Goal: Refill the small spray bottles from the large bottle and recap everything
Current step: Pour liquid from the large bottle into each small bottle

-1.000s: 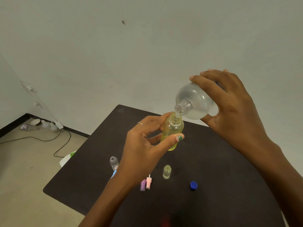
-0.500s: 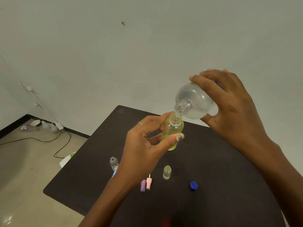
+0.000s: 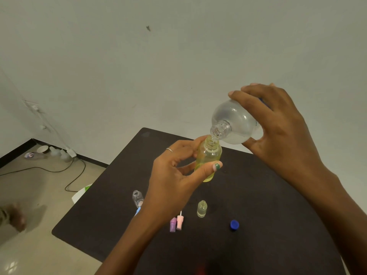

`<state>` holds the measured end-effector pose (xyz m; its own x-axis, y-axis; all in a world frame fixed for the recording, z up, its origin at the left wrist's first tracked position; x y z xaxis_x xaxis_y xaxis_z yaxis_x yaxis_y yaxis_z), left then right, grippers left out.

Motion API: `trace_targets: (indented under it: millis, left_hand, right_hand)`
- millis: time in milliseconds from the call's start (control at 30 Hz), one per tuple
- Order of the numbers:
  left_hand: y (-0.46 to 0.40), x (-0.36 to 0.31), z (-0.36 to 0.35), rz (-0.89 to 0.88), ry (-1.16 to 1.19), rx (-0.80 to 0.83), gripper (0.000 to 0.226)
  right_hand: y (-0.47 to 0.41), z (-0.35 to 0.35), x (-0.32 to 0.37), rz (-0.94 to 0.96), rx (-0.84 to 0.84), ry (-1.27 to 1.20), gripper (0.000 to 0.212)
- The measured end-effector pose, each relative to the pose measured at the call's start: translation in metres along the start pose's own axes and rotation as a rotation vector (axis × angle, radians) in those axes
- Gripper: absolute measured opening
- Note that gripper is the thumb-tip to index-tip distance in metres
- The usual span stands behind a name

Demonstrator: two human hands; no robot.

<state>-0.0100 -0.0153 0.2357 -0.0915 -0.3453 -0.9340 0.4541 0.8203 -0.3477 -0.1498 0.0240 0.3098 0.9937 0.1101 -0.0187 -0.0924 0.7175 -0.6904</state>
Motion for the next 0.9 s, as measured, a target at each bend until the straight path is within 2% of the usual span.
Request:
trace_targets:
  millis: [900]
  left_hand:
    - [-0.0016, -0.0017, -0.0037, -0.014, 0.006, 0.021, 0.035]
  right_hand:
    - [0.0018, 0.0031, -0.002, -0.013, 0.006, 0.016, 0.065]
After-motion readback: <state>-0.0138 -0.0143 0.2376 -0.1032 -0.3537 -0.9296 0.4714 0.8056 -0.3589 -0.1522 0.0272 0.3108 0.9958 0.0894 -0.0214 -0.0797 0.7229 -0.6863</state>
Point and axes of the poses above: each hand's wrist, its own y-axis away from the middle knuckle, its own z-axis out of the back of the hand, x = y × z, the point moved 10 cm from there along -y, towards the middle knuckle, and after that the axes turned 4 degrees about y, right-handed, at the moved point
